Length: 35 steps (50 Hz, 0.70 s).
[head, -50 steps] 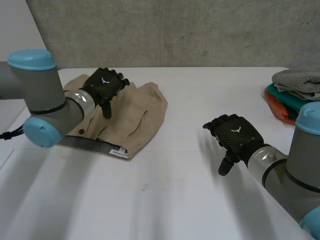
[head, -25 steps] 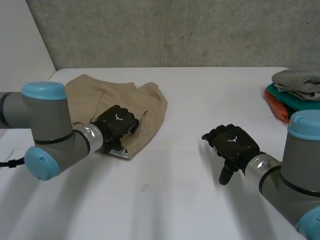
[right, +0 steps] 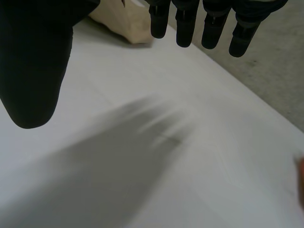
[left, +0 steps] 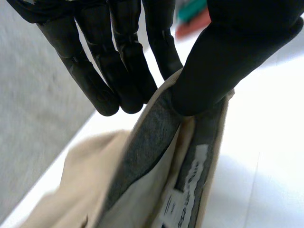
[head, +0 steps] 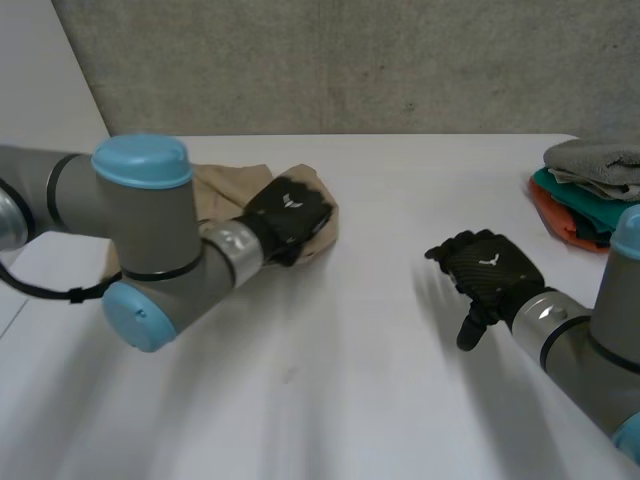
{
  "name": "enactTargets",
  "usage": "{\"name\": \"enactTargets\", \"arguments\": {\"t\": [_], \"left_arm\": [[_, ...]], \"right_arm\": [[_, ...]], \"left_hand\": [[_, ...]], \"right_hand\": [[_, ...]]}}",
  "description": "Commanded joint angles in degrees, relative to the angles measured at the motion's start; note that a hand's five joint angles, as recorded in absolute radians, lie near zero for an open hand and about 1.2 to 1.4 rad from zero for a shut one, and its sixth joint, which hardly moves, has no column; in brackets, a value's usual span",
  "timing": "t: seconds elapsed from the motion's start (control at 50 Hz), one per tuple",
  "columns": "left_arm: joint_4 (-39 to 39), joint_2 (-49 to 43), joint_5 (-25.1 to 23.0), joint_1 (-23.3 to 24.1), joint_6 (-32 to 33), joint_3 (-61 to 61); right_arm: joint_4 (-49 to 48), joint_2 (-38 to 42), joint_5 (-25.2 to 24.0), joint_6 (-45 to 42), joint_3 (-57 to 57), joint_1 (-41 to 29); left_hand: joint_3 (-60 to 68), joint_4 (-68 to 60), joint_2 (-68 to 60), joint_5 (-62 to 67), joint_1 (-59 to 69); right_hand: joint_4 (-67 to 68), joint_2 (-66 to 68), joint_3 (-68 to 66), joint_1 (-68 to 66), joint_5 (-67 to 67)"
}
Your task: Fold the laundry.
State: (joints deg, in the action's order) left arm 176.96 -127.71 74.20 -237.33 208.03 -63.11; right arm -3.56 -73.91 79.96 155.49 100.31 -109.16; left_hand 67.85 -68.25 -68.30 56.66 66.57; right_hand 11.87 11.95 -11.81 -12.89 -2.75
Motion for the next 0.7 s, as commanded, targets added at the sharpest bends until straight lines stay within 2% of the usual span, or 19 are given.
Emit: {"name": "enactTargets", "arguments": {"t": [0.02, 0.04, 0.1, 0.12, 0.18, 0.24, 0.3, 0.32, 0.34, 0.38, 0.44, 0.58, 0.7], "left_arm": [[0.58, 0.97, 3.23, 11.43, -13.08, 7.2], [0.4, -0.25, 5.5, 13.8, -15.27, 9.9], [0.31, -3.24, 9.37, 16.97, -17.92, 14.84], [0.05, -5.69, 12.17, 18.72, -19.32, 18.42], [-1.26, -10.78, 16.31, 21.11, -21.52, 24.84], [-3.63, -15.97, 16.25, 23.04, -23.19, 29.51], [-6.53, -18.01, 15.71, 24.19, -23.9, 31.37], [-8.81, -18.02, 15.54, 24.28, -24.16, 31.99], [-10.22, -17.75, 15.71, 24.19, -24.25, 31.99], [-11.9, -16.62, 15.8, 23.93, -24.17, 31.82], [-14.1, -12.75, 16.07, 21.83, -23.29, 30.15], [-12.09, -2.91, 14.66, 10.41, -15.48, 23.65], [-9.88, -4.03, 7.02, -1.63, -4.58, 24.96]], "right_arm": [[-0.05, -1.33, -0.42, 0.51, -1.35, 3.86], [0.04, -1.33, -0.24, 0.69, -1.52, 4.3], [0.22, -1.33, -0.06, 1.48, -2.23, 5.71], [0.22, -1.41, 0.11, 1.83, -2.4, 6.32], [0.3, -1.59, 0.46, 2.62, -2.84, 7.29], [0.31, -1.5, 1.34, 3.06, -3.19, 7.82], [0.31, -1.59, 2.13, 3.15, -3.28, 8.0], [0.31, -1.59, 2.66, 3.15, -3.37, 8.17], [0.31, -1.59, 2.83, 3.15, -3.28, 8.26], [0.22, -1.59, 3.1, 3.15, -3.37, 8.35], [0.13, -1.59, 3.45, 3.15, -3.55, 8.61], [1.44, -2.03, 3.54, 3.33, -3.63, 7.47], [8.21, -1.77, 3.89, 3.24, -3.55, 4.22]], "left_hand": [[12.15, -11.75, -11.7, 13.34, 13.43], [12.15, -11.75, -11.7, 13.34, 13.43], [12.15, -11.75, -11.7, 13.34, 13.43], [12.15, -11.75, -11.7, 13.34, 13.43], [12.15, -11.75, -11.7, 13.34, 13.43], [9.84, -9.44, -9.39, 11.02, 11.12], [-31.09, 31.48, 31.53, -29.9, -29.8], [-53.21, 53.61, 53.66, -52.02, -51.93], [-57.85, 58.25, 58.3, -56.66, -56.57], [-57.85, 58.25, 58.3, -56.66, -56.57], [-57.85, 58.25, 58.3, -56.66, -56.57], [-57.85, 58.25, 58.3, -56.66, -56.57], [-57.85, 58.25, 58.3, -56.66, -56.57]], "right_hand": [[-1.87, -1.95, 1.81, 2.89, 2.75], [-1.87, -1.95, 1.81, 2.89, 2.75], [-1.87, -1.95, 1.81, 2.89, 2.75], [-1.87, -1.95, 1.81, 2.89, 2.75], [-1.87, -1.95, 1.81, 2.89, 2.75], [-1.87, -1.95, 1.81, 2.89, 2.75], [-1.87, -1.95, 1.81, 2.89, 2.75], [-1.87, -1.95, 1.81, 2.89, 2.75], [-1.87, -1.95, 1.81, 2.89, 2.75], [-1.87, -1.95, 1.81, 2.89, 2.75], [-1.87, -1.95, 1.81, 2.89, 2.75], [-1.87, -1.95, 1.81, 2.89, 2.75], [-1.87, -1.95, 1.81, 2.89, 2.75]]}}
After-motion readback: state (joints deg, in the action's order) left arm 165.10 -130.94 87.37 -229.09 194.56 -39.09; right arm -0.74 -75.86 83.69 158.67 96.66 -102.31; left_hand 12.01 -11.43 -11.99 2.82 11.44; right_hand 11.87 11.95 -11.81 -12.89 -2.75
